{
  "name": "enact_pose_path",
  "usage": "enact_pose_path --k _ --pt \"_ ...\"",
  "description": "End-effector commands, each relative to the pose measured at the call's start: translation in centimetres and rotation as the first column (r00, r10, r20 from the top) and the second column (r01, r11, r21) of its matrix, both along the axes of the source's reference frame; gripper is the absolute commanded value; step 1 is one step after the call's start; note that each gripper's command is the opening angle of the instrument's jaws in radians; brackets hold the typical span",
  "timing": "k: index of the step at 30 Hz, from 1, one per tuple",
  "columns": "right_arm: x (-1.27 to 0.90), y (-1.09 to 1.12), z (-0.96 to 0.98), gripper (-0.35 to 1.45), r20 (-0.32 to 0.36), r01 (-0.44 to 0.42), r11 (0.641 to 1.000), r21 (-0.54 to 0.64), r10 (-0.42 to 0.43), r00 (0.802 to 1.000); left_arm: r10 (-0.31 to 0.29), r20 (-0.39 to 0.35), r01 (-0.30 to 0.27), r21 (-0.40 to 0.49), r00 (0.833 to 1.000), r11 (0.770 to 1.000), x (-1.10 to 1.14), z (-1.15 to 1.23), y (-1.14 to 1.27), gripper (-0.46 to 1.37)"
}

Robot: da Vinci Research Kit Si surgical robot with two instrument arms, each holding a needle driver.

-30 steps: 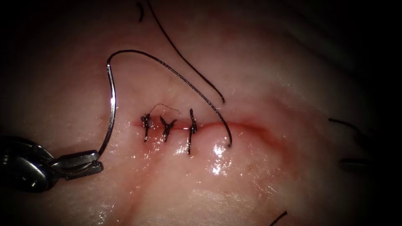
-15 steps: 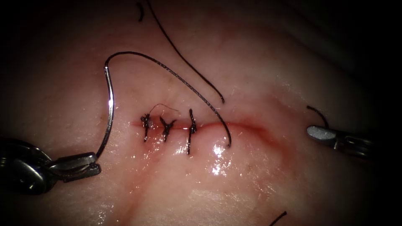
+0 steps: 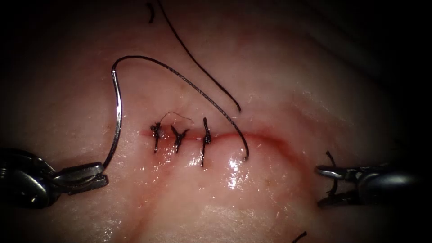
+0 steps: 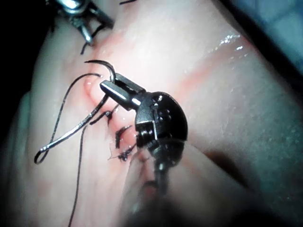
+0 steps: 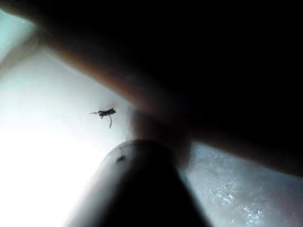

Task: Wound Closure
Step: Use the right gripper to move the cut suture end out of the way

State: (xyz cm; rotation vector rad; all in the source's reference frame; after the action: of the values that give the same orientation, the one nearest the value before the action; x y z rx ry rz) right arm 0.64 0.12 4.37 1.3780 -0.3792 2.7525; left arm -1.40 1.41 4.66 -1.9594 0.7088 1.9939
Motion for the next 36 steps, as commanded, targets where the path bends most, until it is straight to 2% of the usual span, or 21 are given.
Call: enact_pose_path --k 1,4,10,13,16,19,21,24,25,28,29,30,31,32,33,34,35,36 --pt "-0.04 -0.01 -0.04 1.42 -0.001 -0.006 1.000 -0.006 0.006 1.000 0.006 -0.001 -0.006 0.000 1.000 1.000 0.00 0.00 0.00 -0.35" --pt "-0.14 -0.02 -0.13 1.42 0.014 -0.017 1.000 -0.015 0.017 1.000 0.006 -0.001 -0.006 0.001 1.000 1.000 0.00 0.00 0.01 -0.35" --pt "-0.49 0.01 -0.42 1.44 0.072 -0.017 1.000 -0.024 0.019 0.997 0.005 -0.001 -0.005 0.001 1.000 1.000 -0.01 0.00 0.01 -0.35" --pt "-0.62 0.02 -0.56 1.44 0.054 0.001 0.998 -0.068 0.002 0.999 0.005 -0.001 -0.005 0.001 1.000 1.000 -0.01 0.00 0.01 -0.35" --pt "-0.67 -0.01 -0.70 1.44 0.023 0.073 0.984 -0.163 -0.070 0.997 0.004 -0.001 -0.004 0.001 1.000 1.000 -0.02 0.01 0.01 -0.35" --pt "-0.65 -0.01 -0.81 1.43 -0.019 0.131 0.942 -0.309 -0.144 0.989 0.004 -0.001 -0.004 0.000 1.000 1.000 -0.02 0.02 0.00 -0.35" --pt "-0.62 0.04 -0.87 1.41 -0.037 0.175 0.881 -0.439 -0.212 0.977 0.004 -0.001 -0.004 -0.001 1.000 1.000 -0.02 0.03 0.00 -0.35" --pt "-0.53 0.14 -0.91 1.37 -0.008 0.235 0.803 -0.548 -0.286 0.958 0.004 0.001 -0.004 0.004 1.000 1.000 -0.02 0.04 -0.01 -0.35" --pt "-0.49 0.18 -0.91 1.36 0.018 0.262 0.760 -0.595 -0.313 0.950 0.004 0.001 -0.004 0.003 1.000 1.000 -0.03 0.04 -0.01 -0.35" --pt "-0.34 0.31 -0.95 1.32 0.133 0.338 0.596 -0.728 -0.361 0.923 0.004 0.004 -0.004 0.007 1.000 1.000 -0.03 0.06 -0.02 -0.35" --pt "-0.27 0.36 -0.98 1.27 0.193 0.390 0.472 -0.791 -0.411 0.891 0.003 0.004 -0.003 0.007 1.000 1.000 -0.04 0.06 -0.02 -0.35" --pt "-0.21 0.39 -1.00 1.23 0.259 0.438 0.337 -0.833 -0.462 0.848 0.003 0.004 -0.003 0.007 1.000 1.000 -0.04 0.06 -0.02 -0.35" --pt "-0.15 0.41 -1.02 1.19 0.345 0.485 0.166 -0.859 -0.512 0.787 0.003 0.004 -0.003 0.007 1.000 1.000 -0.04 0.07 -0.02 -0.35" --pt "-0.08 0.44 -1.05 1.13 0.437 0.504 -0.042 -0.863 -0.562 0.702 0.003 0.003 -0.003 0.007 1.000 1.000 -0.04 0.07 -0.02 -0.35" --pt "-0.02 0.45 -1.07 1.07 0.494 0.490 -0.182 -0.852 -0.585 0.642 0.003 0.003 -0.003 0.007 1.000 1.000 -0.04 0.07 -0.02 -0.35" --pt "0.03 0.47 -1.09 1.01 0.539 0.469 -0.288 -0.835 -0.594 0.596 0.003 0.003 -0.003 0.007 1.000 1.000 -0.05 0.07 -0.02 -0.35" --pt "0.11 0.49 -1.11 0.84 0.570 0.419 -0.387 -0.821 -0.604 0.557 0.002 0.003 -0.003 0.007 1.000 1.000 -0.05 0.07 -0.02 -0.35" --pt "0.18 0.50 -1.13 0.53 0.584 0.327 -0.488 -0.809 -0.612 0.533 0.002 0.003 -0.002 0.007 1.000 1.000 -0.05 0.07 -0.02 -0.35"
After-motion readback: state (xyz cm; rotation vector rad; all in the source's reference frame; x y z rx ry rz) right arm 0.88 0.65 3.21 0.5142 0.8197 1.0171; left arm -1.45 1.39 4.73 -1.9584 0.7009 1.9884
